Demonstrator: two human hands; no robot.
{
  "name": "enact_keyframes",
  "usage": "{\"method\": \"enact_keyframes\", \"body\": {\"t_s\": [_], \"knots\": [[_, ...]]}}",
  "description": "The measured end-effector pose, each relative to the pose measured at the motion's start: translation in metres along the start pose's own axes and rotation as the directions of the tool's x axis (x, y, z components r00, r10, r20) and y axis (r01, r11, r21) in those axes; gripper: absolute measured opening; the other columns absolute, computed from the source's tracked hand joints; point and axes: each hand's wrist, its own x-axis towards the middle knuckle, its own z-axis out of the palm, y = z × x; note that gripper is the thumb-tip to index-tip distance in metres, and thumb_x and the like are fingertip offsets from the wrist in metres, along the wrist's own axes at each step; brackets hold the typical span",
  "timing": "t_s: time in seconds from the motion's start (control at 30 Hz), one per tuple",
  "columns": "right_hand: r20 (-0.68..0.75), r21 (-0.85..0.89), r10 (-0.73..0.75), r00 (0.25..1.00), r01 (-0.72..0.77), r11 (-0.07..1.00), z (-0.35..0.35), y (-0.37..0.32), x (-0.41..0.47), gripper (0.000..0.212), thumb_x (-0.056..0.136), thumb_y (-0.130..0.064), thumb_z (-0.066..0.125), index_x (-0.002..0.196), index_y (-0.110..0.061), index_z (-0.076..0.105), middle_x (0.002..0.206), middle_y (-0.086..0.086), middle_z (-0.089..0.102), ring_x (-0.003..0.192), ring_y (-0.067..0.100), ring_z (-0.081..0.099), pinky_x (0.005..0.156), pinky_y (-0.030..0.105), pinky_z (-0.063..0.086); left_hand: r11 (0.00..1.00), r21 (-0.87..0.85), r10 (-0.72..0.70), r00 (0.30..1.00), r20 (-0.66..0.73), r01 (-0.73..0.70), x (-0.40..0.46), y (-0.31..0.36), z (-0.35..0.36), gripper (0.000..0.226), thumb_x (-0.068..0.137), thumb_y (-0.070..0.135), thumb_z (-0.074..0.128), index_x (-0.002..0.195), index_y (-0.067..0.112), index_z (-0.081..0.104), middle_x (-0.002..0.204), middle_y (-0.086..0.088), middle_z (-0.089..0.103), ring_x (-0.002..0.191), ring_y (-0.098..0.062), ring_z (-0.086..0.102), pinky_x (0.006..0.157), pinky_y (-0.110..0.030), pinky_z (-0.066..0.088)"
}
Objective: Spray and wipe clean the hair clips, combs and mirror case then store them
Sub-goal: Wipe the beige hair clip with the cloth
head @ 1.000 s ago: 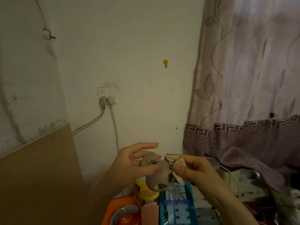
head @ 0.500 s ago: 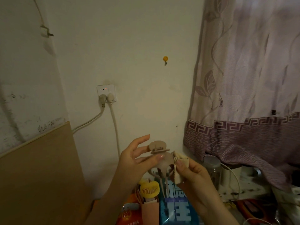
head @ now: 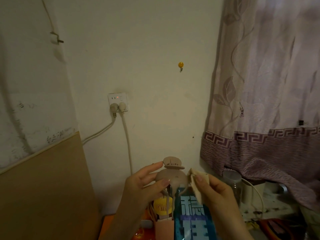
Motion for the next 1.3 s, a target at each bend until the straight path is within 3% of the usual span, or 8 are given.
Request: {"method": "enact_keyframes", "body": {"t_s": [0.17, 0.3, 0.67, 0.8, 0.93, 1.1, 1.17, 1.3], "knots": [[0.039, -0.166, -0.216, 0.976, 0.219, 0.961, -0.002, -0.018, 0.002, 0.029, 0.068, -0.035, 0.065, 0.093, -0.026, 0.077, 0.09, 0.0, 0.075, 0.077, 0.006, 0.068, 0.063, 0.02, 0.053, 0.998, 0.057, -0.01, 0.999, 0.051, 0.007, -0.002, 0.003, -0.003, 0.059, 0.057, 0.03, 0.077, 0.114, 0.028, 0.062, 0.093, -0.004, 0.076, 0.081, -0.025, 0.073, 0.067, -0.028, 0.058], [0.22, -0.349, -0.398, 0.891, 0.453, 0.821, 0.004, -0.026, 0.004, 0.028, 0.072, -0.035, 0.066, 0.097, -0.026, 0.076, 0.103, -0.01, 0.071, 0.098, 0.004, 0.065, 0.082, 0.017, 0.05, 0.996, 0.091, -0.012, 0.995, 0.103, 0.002, -0.004, 0.007, 0.001, 0.057, 0.062, 0.028, 0.075, 0.116, 0.03, 0.058, 0.096, -0.003, 0.075, 0.087, -0.022, 0.073, 0.07, -0.03, 0.059], [0.344, -0.513, -0.611, 0.712, 0.688, 0.513, 0.006, -0.023, 0.005, 0.02, 0.079, -0.021, 0.066, 0.097, -0.025, 0.074, 0.089, -0.012, 0.071, 0.085, 0.0, 0.065, 0.073, 0.01, 0.048, 0.997, 0.077, 0.009, 0.996, 0.093, -0.016, -0.008, 0.01, 0.006, 0.058, 0.06, 0.024, 0.076, 0.115, 0.027, 0.059, 0.091, -0.008, 0.076, 0.083, -0.026, 0.073, 0.067, -0.03, 0.059], [0.267, -0.539, -0.606, 0.749, 0.637, 0.551, -0.007, -0.021, 0.004, 0.017, 0.077, -0.022, 0.066, 0.092, -0.024, 0.074, 0.083, -0.011, 0.071, 0.081, 0.001, 0.065, 0.07, 0.01, 0.049, 0.996, 0.086, 0.03, 0.997, 0.076, -0.037, -0.009, 0.01, 0.002, 0.059, 0.06, 0.023, 0.076, 0.117, 0.024, 0.059, 0.088, -0.009, 0.076, 0.078, -0.027, 0.073, 0.065, -0.029, 0.059], [0.112, -0.421, -0.459, 0.882, 0.46, 0.782, -0.02, -0.028, 0.006, 0.017, 0.077, -0.016, 0.068, 0.09, -0.025, 0.074, 0.087, -0.01, 0.074, 0.08, -0.001, 0.066, 0.065, 0.008, 0.049, 0.988, 0.135, 0.052, 0.988, 0.147, -0.072, -0.009, 0.014, -0.005, 0.066, 0.057, 0.03, 0.078, 0.119, 0.028, 0.056, 0.091, -0.007, 0.076, 0.081, -0.026, 0.073, 0.071, -0.033, 0.06], [0.203, -0.302, -0.228, 0.952, 0.283, 0.911, -0.019, -0.041, 0.007, 0.028, 0.076, -0.036, 0.057, 0.085, -0.017, 0.075, 0.062, -0.004, 0.069, 0.049, -0.001, 0.058, 0.047, 0.008, 0.042, 0.976, 0.197, 0.044, 0.969, 0.244, -0.094, -0.011, 0.013, 0.0, 0.06, 0.066, 0.029, 0.079, 0.121, 0.029, 0.057, 0.095, -0.003, 0.075, 0.092, -0.019, 0.071, 0.085, -0.027, 0.055], [0.277, -0.289, -0.146, 0.95, 0.228, 0.93, -0.019, -0.043, 0.009, 0.031, 0.077, -0.037, 0.057, 0.085, -0.012, 0.075, 0.066, 0.003, 0.07, 0.054, 0.005, 0.06, 0.052, 0.013, 0.045, 0.972, 0.216, 0.033, 0.962, 0.272, -0.094, -0.012, 0.013, 0.002, 0.058, 0.069, 0.027, 0.079, 0.122, 0.03, 0.056, 0.097, -0.002, 0.075, 0.094, -0.018, 0.071, 0.087, -0.028, 0.055], [0.353, -0.328, -0.005, 0.936, 0.129, 0.936, -0.02, -0.04, 0.016, 0.048, 0.074, -0.038, 0.063, 0.092, 0.005, 0.071, 0.091, 0.03, 0.066, 0.078, 0.03, 0.059, 0.076, 0.039, 0.046, 0.966, 0.238, 0.032, 0.956, 0.291, -0.105, -0.011, 0.011, 0.002, 0.051, 0.075, 0.017, 0.075, 0.122, 0.029, 0.057, 0.098, -0.004, 0.075, 0.095, -0.021, 0.07, 0.089, -0.034, 0.054]]}}
